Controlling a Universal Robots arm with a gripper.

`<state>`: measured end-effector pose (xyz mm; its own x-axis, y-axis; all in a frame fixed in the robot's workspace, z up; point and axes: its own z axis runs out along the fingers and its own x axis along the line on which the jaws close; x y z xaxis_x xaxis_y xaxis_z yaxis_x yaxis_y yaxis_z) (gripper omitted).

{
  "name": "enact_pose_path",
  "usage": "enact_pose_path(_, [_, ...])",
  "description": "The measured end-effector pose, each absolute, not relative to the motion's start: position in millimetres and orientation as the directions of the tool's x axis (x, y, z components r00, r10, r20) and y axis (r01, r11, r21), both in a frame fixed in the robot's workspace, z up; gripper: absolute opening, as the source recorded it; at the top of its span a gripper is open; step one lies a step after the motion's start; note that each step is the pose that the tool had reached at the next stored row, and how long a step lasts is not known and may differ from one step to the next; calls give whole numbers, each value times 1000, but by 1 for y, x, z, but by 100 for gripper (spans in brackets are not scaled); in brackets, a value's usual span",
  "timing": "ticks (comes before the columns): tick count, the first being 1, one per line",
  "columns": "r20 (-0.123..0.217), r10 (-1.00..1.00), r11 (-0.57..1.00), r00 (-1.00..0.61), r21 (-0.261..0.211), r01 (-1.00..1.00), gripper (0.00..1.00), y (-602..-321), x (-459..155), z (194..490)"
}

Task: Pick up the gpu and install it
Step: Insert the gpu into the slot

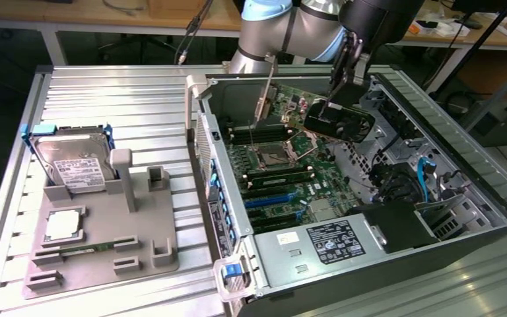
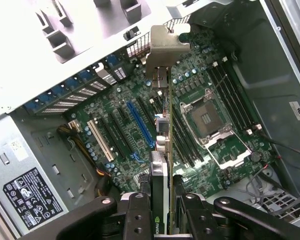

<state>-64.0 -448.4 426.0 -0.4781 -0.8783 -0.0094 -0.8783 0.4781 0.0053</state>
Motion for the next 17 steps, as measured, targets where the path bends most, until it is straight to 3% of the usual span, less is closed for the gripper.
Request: enact_pose_path(17, [-9, -908, 419, -419, 5, -908, 27, -448, -64, 426])
